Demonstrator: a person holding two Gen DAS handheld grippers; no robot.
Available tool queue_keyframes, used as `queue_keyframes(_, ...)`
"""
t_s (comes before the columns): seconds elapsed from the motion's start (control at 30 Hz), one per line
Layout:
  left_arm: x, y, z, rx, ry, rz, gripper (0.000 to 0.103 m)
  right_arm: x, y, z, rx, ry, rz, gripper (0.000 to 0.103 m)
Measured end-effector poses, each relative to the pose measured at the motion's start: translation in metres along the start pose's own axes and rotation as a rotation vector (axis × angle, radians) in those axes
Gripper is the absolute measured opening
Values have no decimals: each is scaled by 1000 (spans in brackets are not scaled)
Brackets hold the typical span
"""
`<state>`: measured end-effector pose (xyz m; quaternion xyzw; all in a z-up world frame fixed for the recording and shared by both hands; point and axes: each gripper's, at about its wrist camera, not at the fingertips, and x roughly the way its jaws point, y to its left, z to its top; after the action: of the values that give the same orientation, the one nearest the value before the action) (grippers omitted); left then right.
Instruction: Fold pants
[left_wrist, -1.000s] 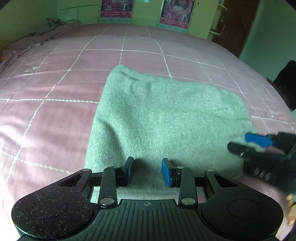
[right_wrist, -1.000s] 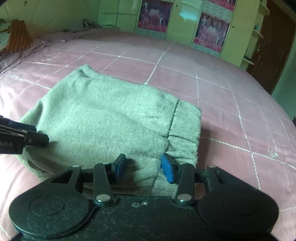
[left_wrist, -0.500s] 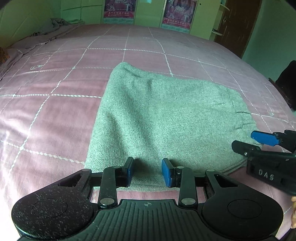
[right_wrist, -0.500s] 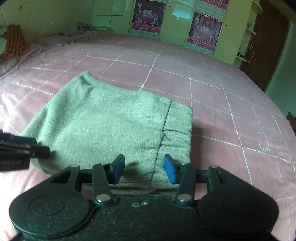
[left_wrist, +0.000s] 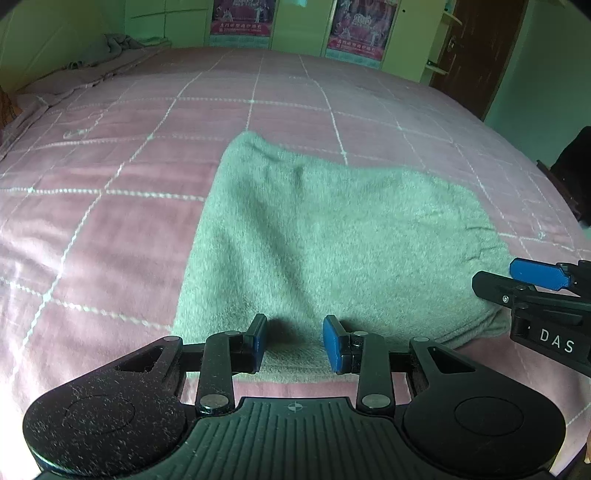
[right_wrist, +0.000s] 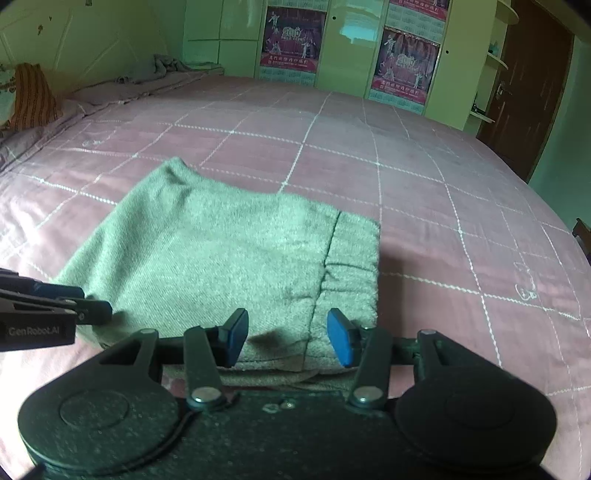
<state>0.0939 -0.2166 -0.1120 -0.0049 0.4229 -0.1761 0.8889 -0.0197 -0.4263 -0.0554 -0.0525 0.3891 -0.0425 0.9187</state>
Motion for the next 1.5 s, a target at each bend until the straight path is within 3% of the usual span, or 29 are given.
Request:
queue_keyframes(0.07, -3, -3, 3, 2, -23, 11, 34, -4, 0, 4, 4, -16, 2, 47)
queue_keyframes(0.27, 12, -8, -3, 15, 17, 21, 34, -3, 0, 9, 6, -50, -24, 50)
queue_keyframes(0.4, 12, -15, -8, 65, 9, 34, 37, 21, -4, -11, -20, 43, -36, 50)
queue_keyframes(0.53, 5, -5, -3, 25, 11, 8, 37, 16, -1, -12, -36, 18, -37, 50)
queue_keyframes(0.8, -11, 14, 9, 3, -20, 28, 37, 4, -25, -5, 89, 3, 43, 55)
queue_keyframes(0.87, -11, 24, 16, -15, -24, 32, 38, -1, -36, 0, 134, -11, 50, 65)
queue_keyframes(0.93, -7, 34, 23, -35, -19, 45, 41, -4, -51, 3, 184, -20, 65, 69)
queue_keyframes(1.0, -1, 45, 27, -71, -4, 49, 53, 0, -65, 5, 218, 0, 68, 69)
queue_keyframes(1.17, 17, 63, 31, -121, 44, 21, 57, 21, -88, -5, 321, 92, 159, 80)
queue_keyframes(1.3, 35, 72, 29, -147, 105, -19, 57, 31, -98, -13, 417, 122, 225, 83)
queue_keyframes(1.5, 51, 77, 28, -210, 137, -95, 57, 46, -111, -17, 500, 164, 295, 90)
